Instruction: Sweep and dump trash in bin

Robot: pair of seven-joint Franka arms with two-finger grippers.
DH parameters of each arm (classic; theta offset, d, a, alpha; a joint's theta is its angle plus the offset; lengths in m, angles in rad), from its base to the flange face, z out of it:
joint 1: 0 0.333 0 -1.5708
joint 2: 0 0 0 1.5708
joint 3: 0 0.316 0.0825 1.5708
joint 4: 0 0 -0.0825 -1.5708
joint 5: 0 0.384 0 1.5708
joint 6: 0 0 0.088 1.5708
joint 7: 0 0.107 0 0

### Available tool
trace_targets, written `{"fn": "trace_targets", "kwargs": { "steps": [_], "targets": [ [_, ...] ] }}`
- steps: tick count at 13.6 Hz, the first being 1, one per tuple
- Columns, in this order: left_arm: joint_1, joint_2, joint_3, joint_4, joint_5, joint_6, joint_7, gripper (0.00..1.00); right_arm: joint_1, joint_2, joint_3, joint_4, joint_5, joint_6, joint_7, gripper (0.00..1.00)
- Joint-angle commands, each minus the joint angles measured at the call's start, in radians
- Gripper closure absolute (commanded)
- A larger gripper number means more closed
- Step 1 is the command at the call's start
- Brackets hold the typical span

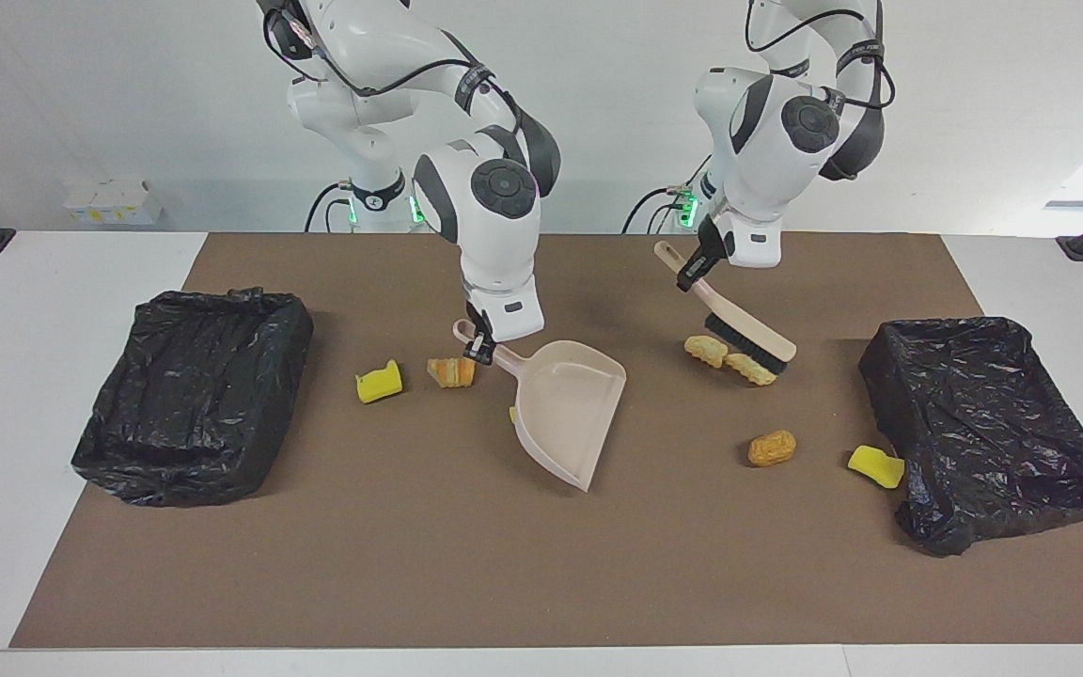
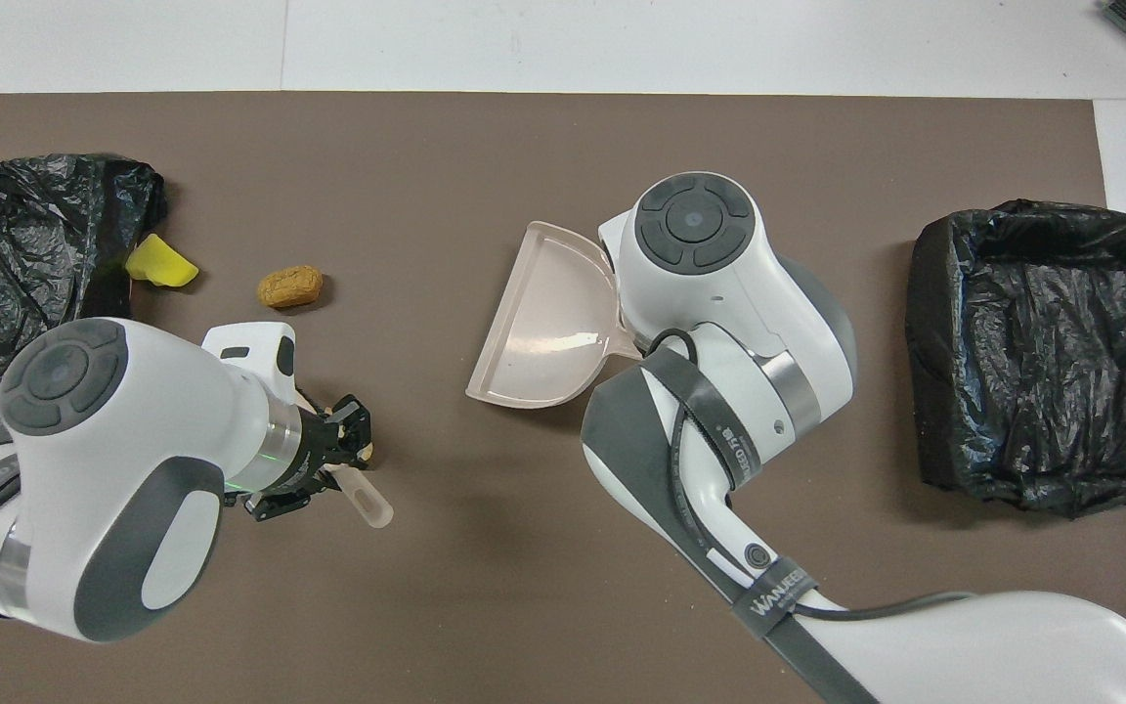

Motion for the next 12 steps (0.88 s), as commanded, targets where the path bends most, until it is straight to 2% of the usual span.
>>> {"fn": "trace_targets", "kwargs": {
  "steps": [1,3,7,9,12],
  "targets": [
    [0.059,0.025,-0.005,0.026,0.114,-0.033,0.235,1.0,-0.008,-0.026,0.006,-0.026,0.015,0.033,-0.124,1.0],
    [0.122,0.061,-0.005,0.066,0.186,-0.036,0.404,1.0,0.002,-0.023,0.006,-0.037,0.017,0.088,-0.124,1.0],
    [0.2,0.156,-0.005,0.116,0.381,-0.013,0.605,1.0,0.034,-0.007,0.006,-0.118,0.017,0.238,-0.119,1.0],
    [0.24,0.191,-0.005,0.12,0.407,0.022,0.754,1.0,0.026,0.004,0.006,-0.163,0.017,0.289,-0.136,1.0],
    [0.249,0.246,-0.005,0.116,0.458,0.079,0.778,1.0,-0.012,-0.014,0.006,-0.216,0.017,0.291,-0.258,1.0]
  ]
}}
